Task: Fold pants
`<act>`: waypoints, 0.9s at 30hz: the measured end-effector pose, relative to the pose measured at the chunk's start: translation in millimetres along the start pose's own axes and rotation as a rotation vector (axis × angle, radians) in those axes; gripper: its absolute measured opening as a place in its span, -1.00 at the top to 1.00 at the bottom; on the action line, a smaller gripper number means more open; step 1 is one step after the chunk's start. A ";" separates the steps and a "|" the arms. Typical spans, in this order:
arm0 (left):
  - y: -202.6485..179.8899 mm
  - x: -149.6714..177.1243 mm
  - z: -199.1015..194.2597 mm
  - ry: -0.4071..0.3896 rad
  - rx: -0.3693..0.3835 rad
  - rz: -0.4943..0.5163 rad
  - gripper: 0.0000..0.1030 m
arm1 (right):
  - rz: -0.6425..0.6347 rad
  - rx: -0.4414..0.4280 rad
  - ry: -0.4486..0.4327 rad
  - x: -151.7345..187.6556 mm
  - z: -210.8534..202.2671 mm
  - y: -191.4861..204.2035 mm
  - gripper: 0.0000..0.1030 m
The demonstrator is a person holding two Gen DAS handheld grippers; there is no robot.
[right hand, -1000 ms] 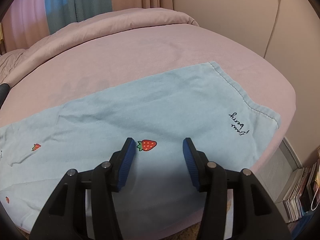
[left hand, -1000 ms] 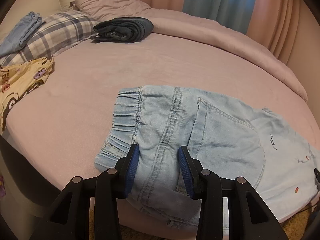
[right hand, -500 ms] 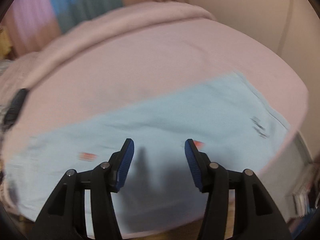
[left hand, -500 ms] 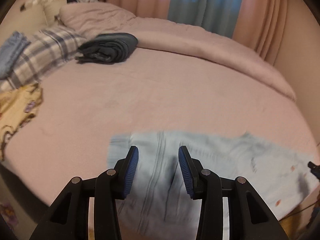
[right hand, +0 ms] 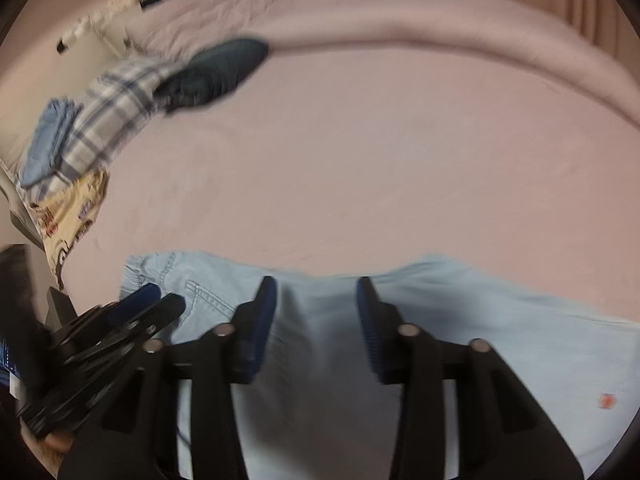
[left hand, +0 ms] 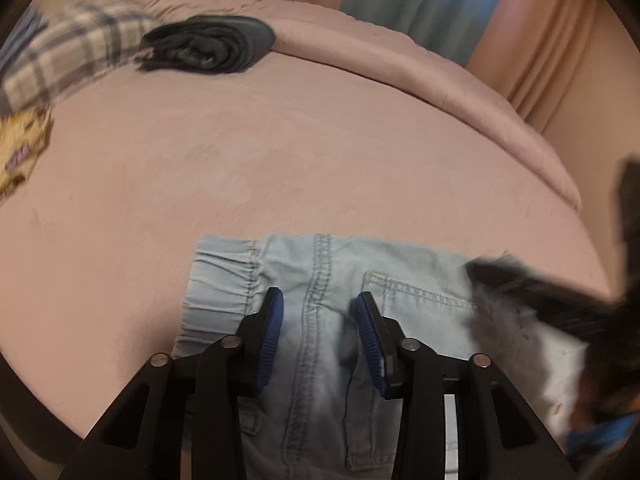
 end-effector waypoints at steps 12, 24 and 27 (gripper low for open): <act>7.2 12.4 -10.1 -0.023 -0.023 -0.072 0.55 | -0.034 0.038 -0.076 -18.3 21.7 2.5 0.31; -19.9 11.0 -53.2 -0.120 -0.121 0.052 0.55 | -0.012 0.080 -0.064 -23.9 10.9 -5.8 0.29; -35.4 11.8 -60.6 -0.122 -0.076 0.065 0.55 | -0.024 0.110 -0.171 -23.1 -33.5 -4.5 0.20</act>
Point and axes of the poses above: each gripper's, at about its wrist camera, not at the fingertips, and z roughly the way its jaws point, y to its left, x to its underside, the point moved 10 cm from there along z, roughly the way its jaws point, and after that the axes turned 7 degrees about y, right-handed, at the moved point
